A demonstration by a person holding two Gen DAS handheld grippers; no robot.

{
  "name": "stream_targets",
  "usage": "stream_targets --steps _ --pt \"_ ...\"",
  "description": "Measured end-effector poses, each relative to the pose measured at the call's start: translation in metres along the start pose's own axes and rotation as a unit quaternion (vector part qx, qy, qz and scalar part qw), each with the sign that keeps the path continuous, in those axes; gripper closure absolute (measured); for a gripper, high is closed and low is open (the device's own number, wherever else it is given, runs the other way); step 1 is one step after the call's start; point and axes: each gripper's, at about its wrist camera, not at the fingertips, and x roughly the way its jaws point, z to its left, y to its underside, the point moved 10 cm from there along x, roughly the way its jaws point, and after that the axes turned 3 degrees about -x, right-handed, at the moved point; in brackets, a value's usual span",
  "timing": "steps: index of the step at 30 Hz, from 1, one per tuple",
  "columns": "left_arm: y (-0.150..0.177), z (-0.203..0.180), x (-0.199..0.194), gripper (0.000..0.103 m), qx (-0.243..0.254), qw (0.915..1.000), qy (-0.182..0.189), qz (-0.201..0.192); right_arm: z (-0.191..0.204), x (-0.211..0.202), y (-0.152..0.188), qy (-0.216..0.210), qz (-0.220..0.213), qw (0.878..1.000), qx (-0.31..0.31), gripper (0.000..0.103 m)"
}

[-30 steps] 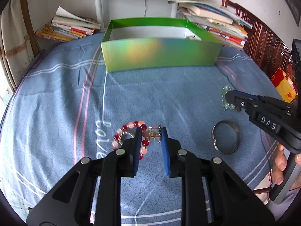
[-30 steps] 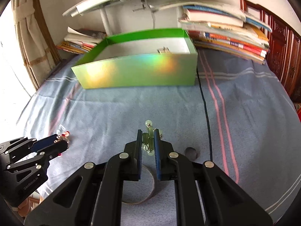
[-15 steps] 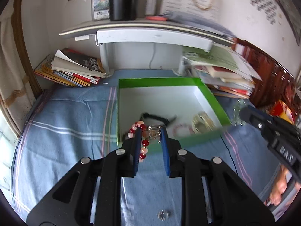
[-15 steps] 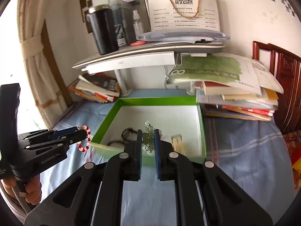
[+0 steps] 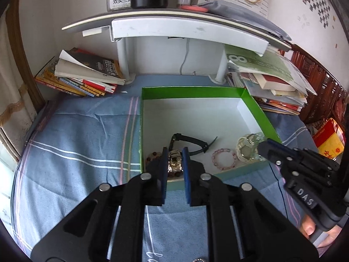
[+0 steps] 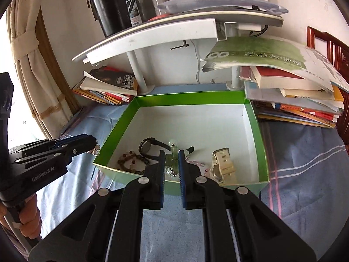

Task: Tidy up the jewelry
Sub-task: 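Carry the pendant and brooch into the green box and lower them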

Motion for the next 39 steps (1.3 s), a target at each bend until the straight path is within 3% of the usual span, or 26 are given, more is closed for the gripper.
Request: stream_targets --steps 14,39 --pt "0.007 0.0 -0.005 0.09 -0.003 1.0 0.006 0.003 -0.004 -0.012 0.001 -0.004 -0.006 1.0 0.005 0.091" --pt "0.008 -0.001 0.014 0.09 -0.007 0.9998 0.005 0.017 -0.021 0.03 0.002 0.022 0.021 0.999 0.015 0.091"
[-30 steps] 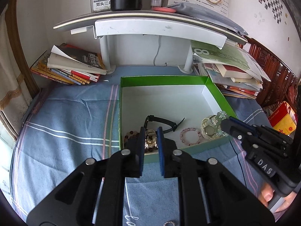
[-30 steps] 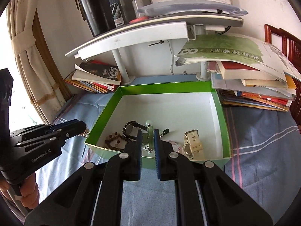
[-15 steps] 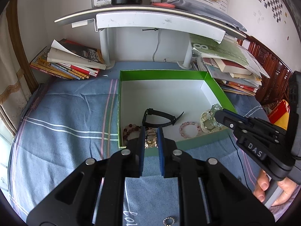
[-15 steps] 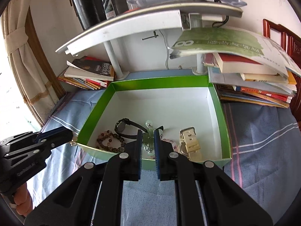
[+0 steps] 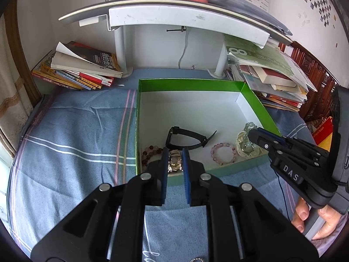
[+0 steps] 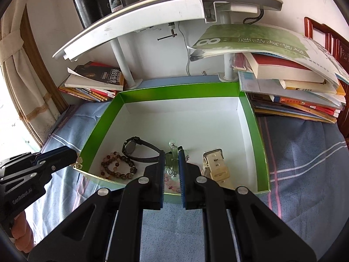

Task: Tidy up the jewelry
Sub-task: 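Carry the pendant and brooch into the green box and lower them, then open both tools and withdraw them from the green box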

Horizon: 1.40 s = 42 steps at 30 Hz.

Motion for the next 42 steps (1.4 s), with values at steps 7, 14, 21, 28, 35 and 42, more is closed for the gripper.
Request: stream_targets --steps 7,14,21,28,35,42 --pt "0.0 -0.001 0.011 0.09 0.0 1.0 0.0 0.008 -0.003 0.006 -0.001 0.007 0.0 1.0 -0.003 0.087" --pt "-0.005 0.005 0.016 0.045 -0.013 0.9999 -0.006 -0.008 -0.011 -0.012 -0.009 0.007 -0.021 1.0 0.004 0.041" --pt "0.0 0.006 0.005 0.044 -0.012 0.9999 -0.006 -0.009 -0.037 -0.042 -0.004 0.029 -0.027 0.999 0.008 0.041" --pt "0.033 0.012 -0.012 0.034 0.017 0.9988 -0.046 -0.004 -0.064 -0.063 0.049 0.044 0.005 0.999 0.012 0.041" --pt "0.108 0.019 -0.026 0.032 0.034 0.9964 -0.073 0.028 -0.086 -0.082 0.142 0.052 0.053 0.996 0.039 0.041" --pt "0.168 0.002 -0.038 0.025 0.027 0.997 -0.055 0.047 -0.086 -0.09 0.189 0.061 0.076 0.994 0.056 0.041"
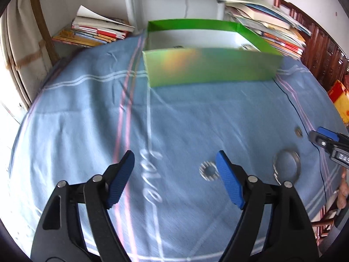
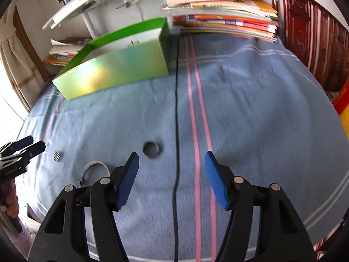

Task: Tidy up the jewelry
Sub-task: 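Open both tools and withdraw them from the green box, then reach the left tool toward the silver bangle and close on its rim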

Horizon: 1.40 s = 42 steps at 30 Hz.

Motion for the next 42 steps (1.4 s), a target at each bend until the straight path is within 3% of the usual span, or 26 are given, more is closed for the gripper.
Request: stream_targets --steps 9,13,20,30,42 --pt "0.029 -0.01 0.007 0.021 0.022 0.9994 -0.019 0.016 0.032 -0.001 0.022 -0.015 0.005 0.999 -0.043 0.037" --pt "0.033 -0.009 0.01 0.021 0.019 0.9994 -0.019 0.021 0.043 0.003 0.022 0.011 0.006 0.998 -0.068 0.036" --pt "0.032 -0.01 0.008 0.02 0.021 0.9995 -0.014 0.017 0.079 0.003 0.024 -0.036 0.005 0.993 -0.108 0.036" --pt "0.025 -0.011 0.007 0.023 0.014 0.9999 -0.007 0.003 0.034 0.006 0.016 0.013 0.001 0.998 -0.055 0.036" --pt "0.028 -0.031 0.004 0.024 0.03 0.9995 0.009 0.002 0.035 0.004 0.018 0.008 -0.005 0.998 -0.058 0.036"
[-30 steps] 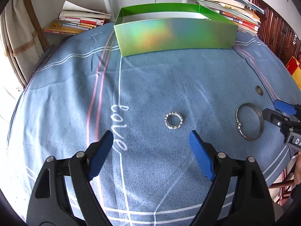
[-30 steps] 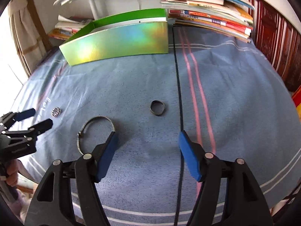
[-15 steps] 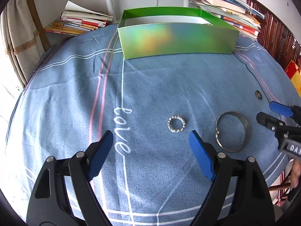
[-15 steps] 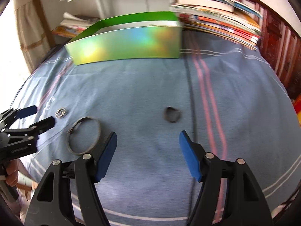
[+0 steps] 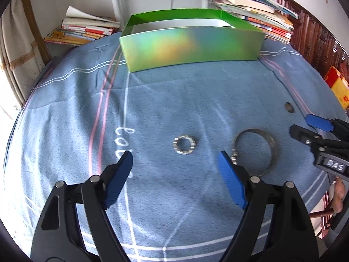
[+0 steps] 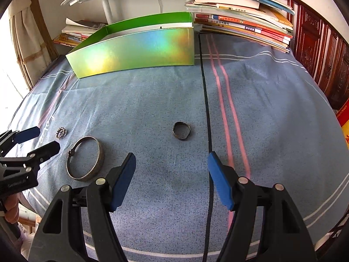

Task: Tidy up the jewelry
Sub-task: 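Reach the left tool toward the silver bangle and close on its rim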

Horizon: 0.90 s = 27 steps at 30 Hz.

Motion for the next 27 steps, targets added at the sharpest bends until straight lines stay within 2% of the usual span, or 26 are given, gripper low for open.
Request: stream_targets --steps 6,11,21,27 --pt "0.003 -0.022 0.002 0.023 0.02 0.9996 0.018 0.004 0.0 0.0 0.0 -0.001 -0.003 1.0 -0.001 0.033" --pt "0.009 -0.03 0.01 0.023 0.029 0.9993 0.017 0.017 0.003 0.0 0.0 -0.001 -0.007 1.0 -0.007 0.03" --pt "0.006 -0.001 0.015 0.023 -0.002 0.9998 -0.007 0.02 0.004 -0.001 0.001 0.001 -0.008 1.0 -0.006 0.029" --pt "0.006 -0.006 0.006 0.023 0.005 0.9999 0.003 0.013 0.004 -0.003 0.001 -0.009 -0.006 1.0 0.009 0.029"
